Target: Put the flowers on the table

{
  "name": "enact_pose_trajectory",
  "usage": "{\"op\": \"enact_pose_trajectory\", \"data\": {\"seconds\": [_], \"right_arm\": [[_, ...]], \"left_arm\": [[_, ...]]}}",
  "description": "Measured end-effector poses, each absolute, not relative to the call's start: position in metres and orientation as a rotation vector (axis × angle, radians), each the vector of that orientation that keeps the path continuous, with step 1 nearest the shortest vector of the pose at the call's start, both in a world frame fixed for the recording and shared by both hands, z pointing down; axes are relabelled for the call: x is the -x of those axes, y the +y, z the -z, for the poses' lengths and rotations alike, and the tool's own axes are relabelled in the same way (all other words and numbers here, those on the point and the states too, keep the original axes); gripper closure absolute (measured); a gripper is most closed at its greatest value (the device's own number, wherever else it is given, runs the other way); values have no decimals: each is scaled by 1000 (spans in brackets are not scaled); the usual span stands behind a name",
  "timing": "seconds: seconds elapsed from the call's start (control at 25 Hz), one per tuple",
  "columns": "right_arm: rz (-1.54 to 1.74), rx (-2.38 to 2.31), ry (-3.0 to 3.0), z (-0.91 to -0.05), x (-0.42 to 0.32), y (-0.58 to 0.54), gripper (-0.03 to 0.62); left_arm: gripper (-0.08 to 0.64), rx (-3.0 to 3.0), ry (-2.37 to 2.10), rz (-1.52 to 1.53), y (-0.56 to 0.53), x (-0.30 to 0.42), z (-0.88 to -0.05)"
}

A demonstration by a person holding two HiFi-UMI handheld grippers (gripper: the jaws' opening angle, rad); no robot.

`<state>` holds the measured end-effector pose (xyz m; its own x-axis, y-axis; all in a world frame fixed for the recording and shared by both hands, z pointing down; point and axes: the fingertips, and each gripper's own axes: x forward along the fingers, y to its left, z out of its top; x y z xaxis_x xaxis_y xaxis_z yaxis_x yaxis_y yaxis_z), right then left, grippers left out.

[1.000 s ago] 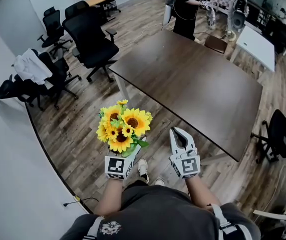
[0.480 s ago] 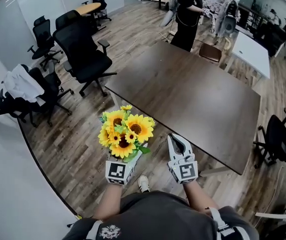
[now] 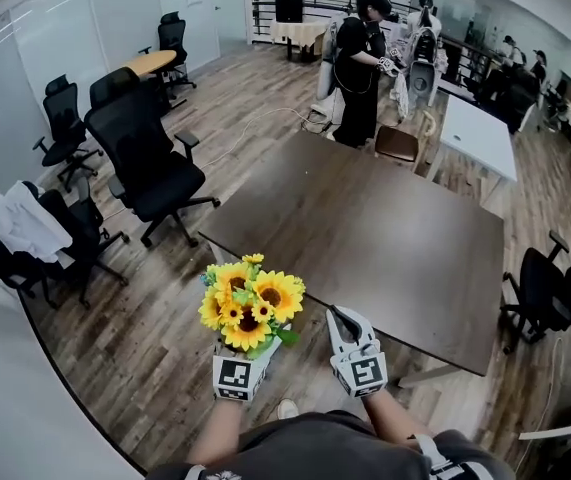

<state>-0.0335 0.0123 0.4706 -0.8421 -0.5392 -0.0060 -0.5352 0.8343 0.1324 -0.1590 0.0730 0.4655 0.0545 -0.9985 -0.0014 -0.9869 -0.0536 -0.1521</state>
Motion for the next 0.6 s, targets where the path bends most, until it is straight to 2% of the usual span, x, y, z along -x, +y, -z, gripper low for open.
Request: {"op": "enact_pose_trajectory", "data": {"seconds": [0.6], "right_arm": [[167, -1006, -2939, -468, 22, -49, 568]], "left_arm": [[23, 2298, 2018, 113, 0, 158, -471]]}}
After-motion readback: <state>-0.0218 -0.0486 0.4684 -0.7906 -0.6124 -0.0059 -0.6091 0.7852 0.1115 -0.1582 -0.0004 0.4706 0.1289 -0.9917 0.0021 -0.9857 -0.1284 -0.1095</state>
